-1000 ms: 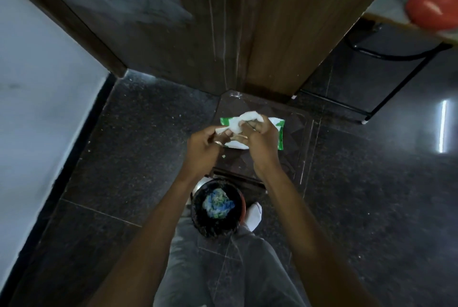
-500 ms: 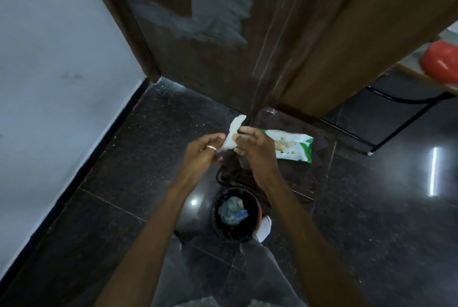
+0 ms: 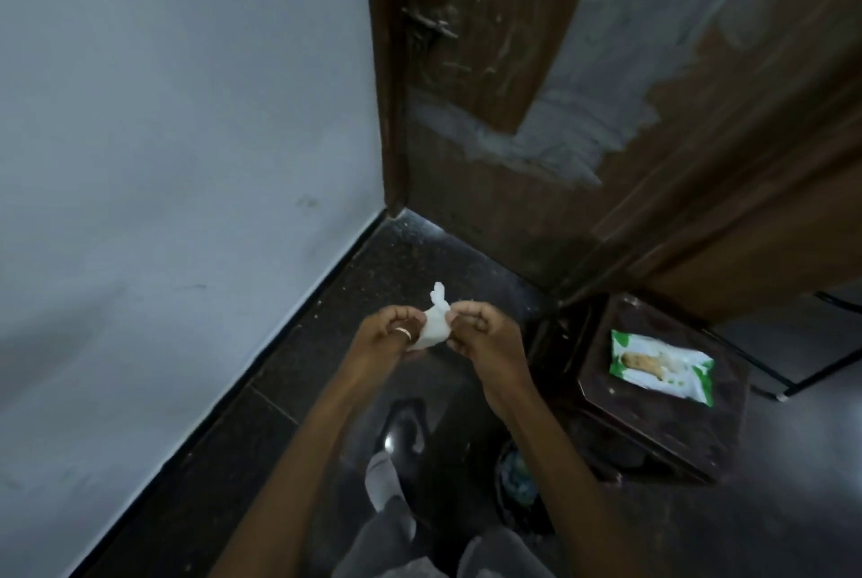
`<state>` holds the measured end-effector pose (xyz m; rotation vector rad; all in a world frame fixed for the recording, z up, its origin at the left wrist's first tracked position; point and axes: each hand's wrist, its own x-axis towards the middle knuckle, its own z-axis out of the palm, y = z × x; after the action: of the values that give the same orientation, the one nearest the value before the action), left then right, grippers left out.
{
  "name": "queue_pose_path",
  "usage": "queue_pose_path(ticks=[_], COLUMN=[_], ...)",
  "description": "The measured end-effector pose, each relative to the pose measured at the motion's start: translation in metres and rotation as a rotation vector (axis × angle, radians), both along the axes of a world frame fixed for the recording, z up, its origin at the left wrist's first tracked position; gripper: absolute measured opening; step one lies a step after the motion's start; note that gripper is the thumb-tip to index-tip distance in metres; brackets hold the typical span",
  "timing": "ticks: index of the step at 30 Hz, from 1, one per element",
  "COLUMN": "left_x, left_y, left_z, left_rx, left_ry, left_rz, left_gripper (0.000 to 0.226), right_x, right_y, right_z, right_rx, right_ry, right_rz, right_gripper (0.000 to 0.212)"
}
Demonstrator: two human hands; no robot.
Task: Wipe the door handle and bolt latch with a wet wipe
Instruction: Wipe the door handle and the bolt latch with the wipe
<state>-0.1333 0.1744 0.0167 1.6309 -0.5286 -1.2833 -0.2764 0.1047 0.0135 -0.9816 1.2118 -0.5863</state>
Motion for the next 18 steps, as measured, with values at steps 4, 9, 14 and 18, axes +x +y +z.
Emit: queue_pose_path(ticks=[4,9,14,18], left_x=[0.032,0.058,0.075,0.097], left_y=[-0.004,-0.027,-0.053,-0.088], left_z=[0.02,0.041,0.062,0.065], left_rx=[-0.045,-0.135,-0.176,-0.138], left_ry=[0.104,0.305,0.306,0.256], left_rz=[0.15,0.267,0.278,0.252], left_gripper=[0.017,0.018,0.019,0.021], right_x=[0.037,0.061,0.09,0.109], right_y=[-0.008,-0.024,-0.045,-0.073], right_z=[0.026,0.045,0.052,0.06], right_rx=[0.014,0.063,0.08,0.032], right_ry=[-0.139,-0.307,-0.313,-0.273], right_rz=[-0.06,-0.101,-0.092,0.018], right_gripper=[0.013,0.017,0.015,0.023])
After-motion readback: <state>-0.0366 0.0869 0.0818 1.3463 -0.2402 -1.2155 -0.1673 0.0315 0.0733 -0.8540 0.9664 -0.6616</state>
